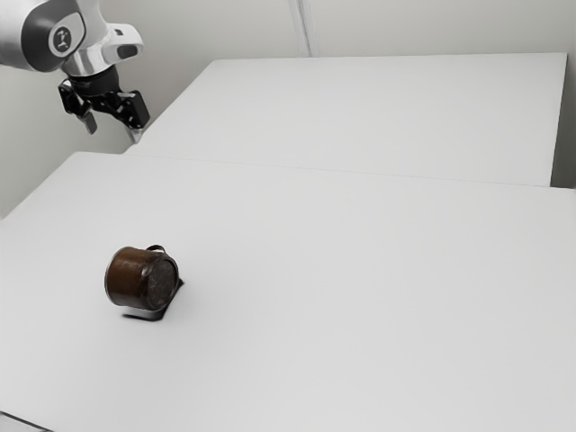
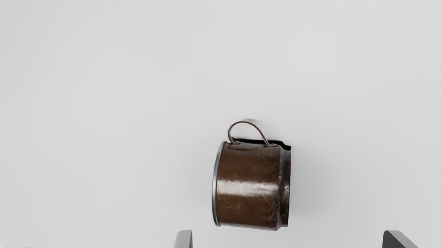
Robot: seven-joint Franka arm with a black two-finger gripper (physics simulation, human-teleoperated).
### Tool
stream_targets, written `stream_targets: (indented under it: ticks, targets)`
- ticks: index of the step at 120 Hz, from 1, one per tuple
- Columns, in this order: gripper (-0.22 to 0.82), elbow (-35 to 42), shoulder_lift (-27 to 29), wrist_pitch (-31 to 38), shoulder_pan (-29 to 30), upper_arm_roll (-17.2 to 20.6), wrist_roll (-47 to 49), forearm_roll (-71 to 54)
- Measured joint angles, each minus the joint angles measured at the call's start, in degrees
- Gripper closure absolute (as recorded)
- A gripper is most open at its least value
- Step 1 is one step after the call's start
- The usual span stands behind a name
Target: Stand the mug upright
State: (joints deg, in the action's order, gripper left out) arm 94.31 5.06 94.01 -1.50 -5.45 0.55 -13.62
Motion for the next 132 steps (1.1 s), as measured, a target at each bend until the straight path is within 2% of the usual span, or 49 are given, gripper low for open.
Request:
stream_targets:
  ticks: [32, 44, 65, 96, 132]
  targets:
    - [0.00, 0.55, 0.52, 0.22, 2.39, -0.19, 2.32, -0.09]
    - [0.00, 0.89, 0.44, -0.09, 6.82, -0.40, 2.80, 0.96]
    - [0.00, 3.23, -0.32, -2.63, 16.48, -0.45, 2.98, 11.30]
    - [0.00, 4.16, -9.54, -5.66, 27.53, -0.51, -3.33, 22.34]
    - [0.00, 4.30, -18.08, -7.42, 30.76, -0.59, -14.30, 32.25]
